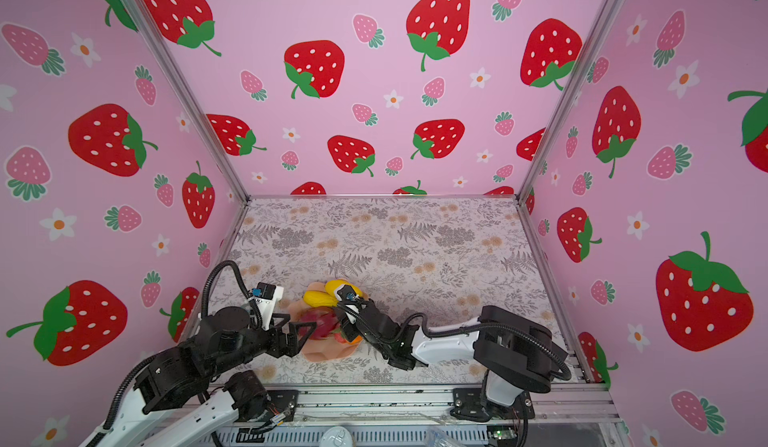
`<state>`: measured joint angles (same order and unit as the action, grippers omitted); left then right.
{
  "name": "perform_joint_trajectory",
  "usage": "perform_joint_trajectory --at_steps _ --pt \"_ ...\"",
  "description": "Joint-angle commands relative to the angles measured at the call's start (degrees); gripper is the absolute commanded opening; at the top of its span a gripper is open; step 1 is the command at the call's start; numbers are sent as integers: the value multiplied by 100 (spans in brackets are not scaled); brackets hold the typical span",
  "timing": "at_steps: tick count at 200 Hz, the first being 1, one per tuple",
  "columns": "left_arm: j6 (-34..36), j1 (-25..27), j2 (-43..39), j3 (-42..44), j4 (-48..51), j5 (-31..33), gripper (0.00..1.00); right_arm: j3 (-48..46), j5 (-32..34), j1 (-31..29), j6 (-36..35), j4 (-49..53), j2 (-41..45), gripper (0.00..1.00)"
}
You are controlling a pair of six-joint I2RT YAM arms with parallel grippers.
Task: Place and organize the fake fruits in the fruit bowl
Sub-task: 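Carry the tangerines over the bowl and lower them beside the apple, then open the right gripper to release the tangerines and withdraw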
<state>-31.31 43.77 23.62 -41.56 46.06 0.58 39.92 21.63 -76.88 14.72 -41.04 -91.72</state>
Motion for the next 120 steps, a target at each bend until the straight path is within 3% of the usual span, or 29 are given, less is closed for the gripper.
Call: perform_joint_trajectory --at_steps 1,39,57,77,88,100,120 --pt "22 15 18 25 -74 31 99 135 254 -28 -92 -47 309 57" --pt "130 16 255 58 -305 338 99 272 774 25 -356 377 1038 69" --pt "220 6 627 69 -590 748 99 269 711 435 -89 964 1511 79" --pt "332 -47 1257 -76 -720 2101 99 290 -330 1613 583 1930 1946 100" --pt "530 -256 1621 -97 -948 2961 99 180 -811 2385 756 2274 2144 99" --pt "750 -852 1969 -14 -1399 3453 99 0 -1004 3187 695 2455 2348 99" --pt "771 -2203 2402 438 -2357 3610 99 -453 -1002 4493 461 2418 2650 99"
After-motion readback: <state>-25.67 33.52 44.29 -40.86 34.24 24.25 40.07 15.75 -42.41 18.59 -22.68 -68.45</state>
